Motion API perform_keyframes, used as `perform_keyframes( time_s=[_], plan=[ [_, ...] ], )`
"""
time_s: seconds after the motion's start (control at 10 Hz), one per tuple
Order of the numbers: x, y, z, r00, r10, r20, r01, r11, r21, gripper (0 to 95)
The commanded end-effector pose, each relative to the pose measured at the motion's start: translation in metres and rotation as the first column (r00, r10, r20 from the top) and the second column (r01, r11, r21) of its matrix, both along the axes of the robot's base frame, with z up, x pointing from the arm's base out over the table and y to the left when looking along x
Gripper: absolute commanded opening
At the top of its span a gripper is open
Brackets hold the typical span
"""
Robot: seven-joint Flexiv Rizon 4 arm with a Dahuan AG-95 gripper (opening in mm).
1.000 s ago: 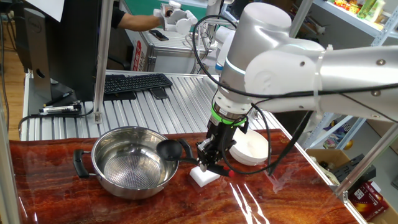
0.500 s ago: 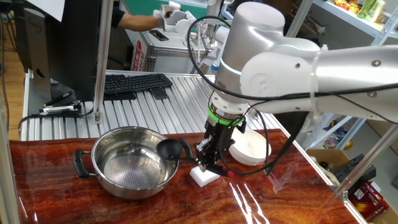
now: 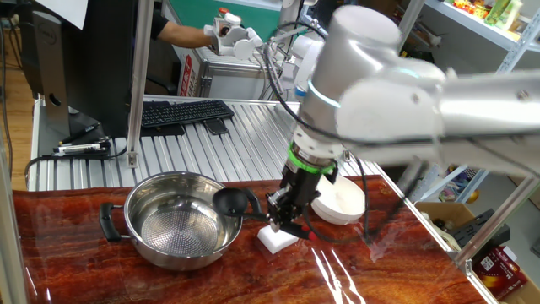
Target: Scoop water with a large spoon from one bowl to another
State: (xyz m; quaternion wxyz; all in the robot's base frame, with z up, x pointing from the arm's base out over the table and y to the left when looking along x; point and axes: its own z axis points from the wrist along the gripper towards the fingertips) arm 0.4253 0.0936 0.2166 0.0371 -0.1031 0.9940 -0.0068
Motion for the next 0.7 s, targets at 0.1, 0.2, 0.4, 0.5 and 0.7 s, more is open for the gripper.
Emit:
perform_keyframes(
  time_s=[0.1, 0.2, 0.4, 0.5, 0.7],
  plan=[
    [0.0044, 0.0013, -0.0013, 1.000, 0.016, -0.008, -0.016, 0.999, 0.029, 0.0],
    [0.0044, 0.0013, -0.0013, 1.000, 0.020, 0.001, -0.020, 1.000, 0.022, 0.0],
    [0.0044, 0.0013, -0.0013, 1.000, 0.016, 0.006, -0.016, 1.000, 0.027, 0.0],
    [0.0044, 0.0013, -0.0013, 1.000, 0.013, 0.005, -0.014, 1.000, 0.019, 0.0],
    [0.0044, 0.0013, -0.0013, 1.000, 0.014, -0.013, -0.014, 1.000, 0.006, 0.0]
  ],
)
